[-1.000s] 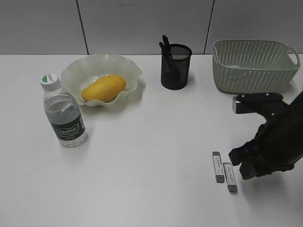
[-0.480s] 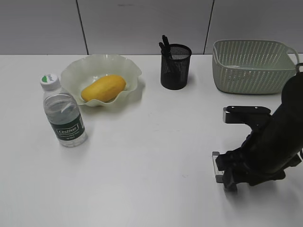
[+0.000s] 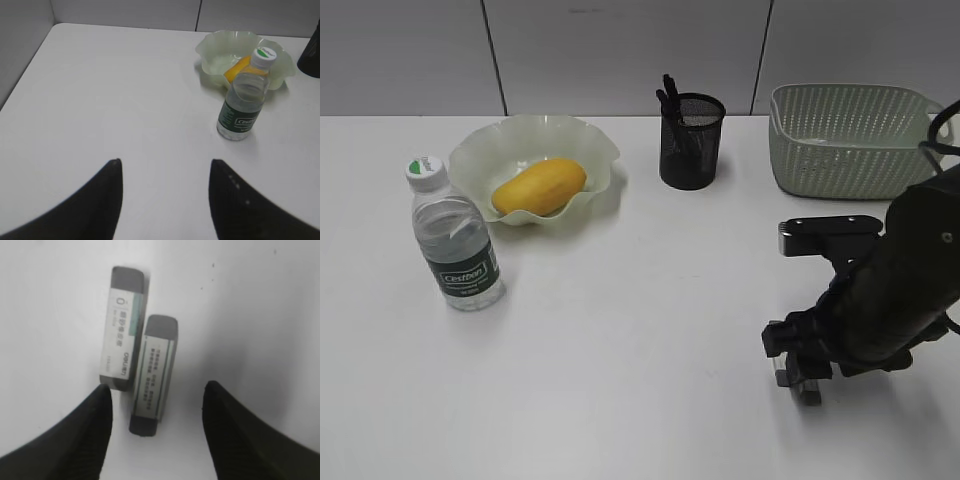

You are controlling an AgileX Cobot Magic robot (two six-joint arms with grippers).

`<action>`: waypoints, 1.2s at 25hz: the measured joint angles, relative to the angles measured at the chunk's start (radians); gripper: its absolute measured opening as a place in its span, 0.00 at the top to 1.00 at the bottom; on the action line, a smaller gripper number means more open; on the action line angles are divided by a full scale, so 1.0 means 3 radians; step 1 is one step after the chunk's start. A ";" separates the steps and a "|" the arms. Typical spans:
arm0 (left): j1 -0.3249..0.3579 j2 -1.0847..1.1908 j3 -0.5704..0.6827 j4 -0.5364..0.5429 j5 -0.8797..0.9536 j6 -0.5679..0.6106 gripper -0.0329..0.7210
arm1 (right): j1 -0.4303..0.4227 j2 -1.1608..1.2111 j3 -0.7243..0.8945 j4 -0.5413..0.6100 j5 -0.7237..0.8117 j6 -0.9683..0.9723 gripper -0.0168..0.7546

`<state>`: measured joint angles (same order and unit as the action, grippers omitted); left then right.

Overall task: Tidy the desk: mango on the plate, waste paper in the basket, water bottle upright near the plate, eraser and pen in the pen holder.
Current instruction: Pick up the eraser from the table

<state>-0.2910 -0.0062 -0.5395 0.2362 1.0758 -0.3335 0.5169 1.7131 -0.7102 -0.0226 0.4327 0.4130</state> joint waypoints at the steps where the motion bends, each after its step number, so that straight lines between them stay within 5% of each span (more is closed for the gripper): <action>1: 0.0000 0.0000 0.0000 0.0000 0.0000 0.0000 0.41 | 0.0003 0.0000 0.0000 -0.0005 -0.0018 0.0007 0.39; 11: 0.0000 0.0000 0.0000 0.0000 0.0000 0.0000 0.44 | 0.0038 0.0199 -0.0010 -0.0020 -0.0044 0.0029 0.43; 19: 0.0000 0.0000 0.0000 0.0000 0.0000 0.0000 0.46 | 0.0044 0.0210 -0.0024 -0.0013 -0.0070 0.0029 0.74; 30: 0.0000 0.0000 0.0000 0.0000 0.0000 0.0000 0.48 | 0.0044 0.0142 -0.0014 -0.0078 -0.0106 0.0029 0.77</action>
<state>-0.2910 -0.0062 -0.5395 0.2362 1.0758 -0.3335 0.5302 1.7557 -0.7143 -0.0459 0.4010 0.4218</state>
